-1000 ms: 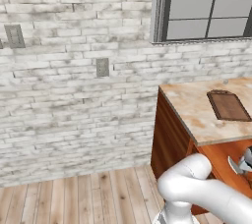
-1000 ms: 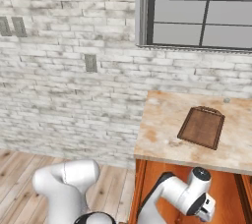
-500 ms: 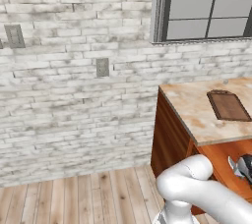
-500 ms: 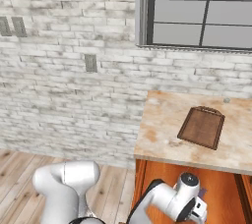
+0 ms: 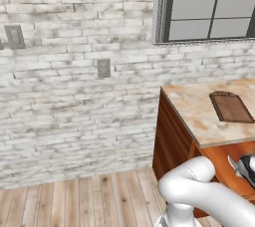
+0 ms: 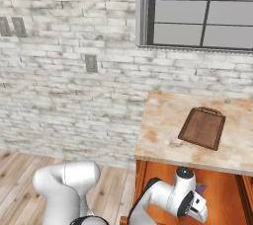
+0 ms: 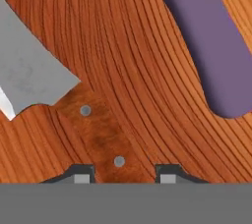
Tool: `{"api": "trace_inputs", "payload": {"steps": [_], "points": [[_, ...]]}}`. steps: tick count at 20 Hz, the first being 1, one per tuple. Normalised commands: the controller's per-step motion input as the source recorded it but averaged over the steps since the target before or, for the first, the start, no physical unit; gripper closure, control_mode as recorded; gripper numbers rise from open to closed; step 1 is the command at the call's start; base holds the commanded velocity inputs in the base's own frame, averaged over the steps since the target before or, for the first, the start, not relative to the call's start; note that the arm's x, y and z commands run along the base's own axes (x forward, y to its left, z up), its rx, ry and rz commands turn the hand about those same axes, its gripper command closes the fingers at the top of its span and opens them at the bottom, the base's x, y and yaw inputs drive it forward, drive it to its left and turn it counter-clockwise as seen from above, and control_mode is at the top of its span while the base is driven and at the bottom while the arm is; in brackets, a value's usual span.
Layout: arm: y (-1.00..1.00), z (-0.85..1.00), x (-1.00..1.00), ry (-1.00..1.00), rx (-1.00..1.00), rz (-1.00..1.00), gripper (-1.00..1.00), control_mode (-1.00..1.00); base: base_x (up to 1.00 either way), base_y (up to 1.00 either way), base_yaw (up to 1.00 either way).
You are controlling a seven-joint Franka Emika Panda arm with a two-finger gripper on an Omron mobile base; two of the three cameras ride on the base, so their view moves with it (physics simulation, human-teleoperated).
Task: Open the drawer on the right and place the cutting tools on the cutting board.
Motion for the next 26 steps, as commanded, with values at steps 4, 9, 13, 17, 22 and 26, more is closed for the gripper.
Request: {"api": "trace_inputs", "payload": {"steps": [4,9,13,17,22,26], "points": [[-0.37,0.13,-1.0,-0.08,0.01,0.0,1.0,-1.0,0.0,0.0,0.0],[0.09,1.0,-0.07,-0.26,0.1,0.0,1.0,-1.0,0.0,0.0,0.0],[0.01,1.0,-0.34,-0.1,0.04,-0.01,1.0,-1.0,0.0,0.0,0.0],[0.0,1.0,-0.17,-0.05,0.02,-0.04,1.0,-1.0,0.0,0.0,0.0],[0.37,1.0,0.98,-0.07,0.0,-0.09,1.0,-1.0,0.0,0.0,0.0],[0.24,1.0,1.0,-0.01,0.04,-0.12,1.0,-1.0,0.0,0.0,0.0]]}}
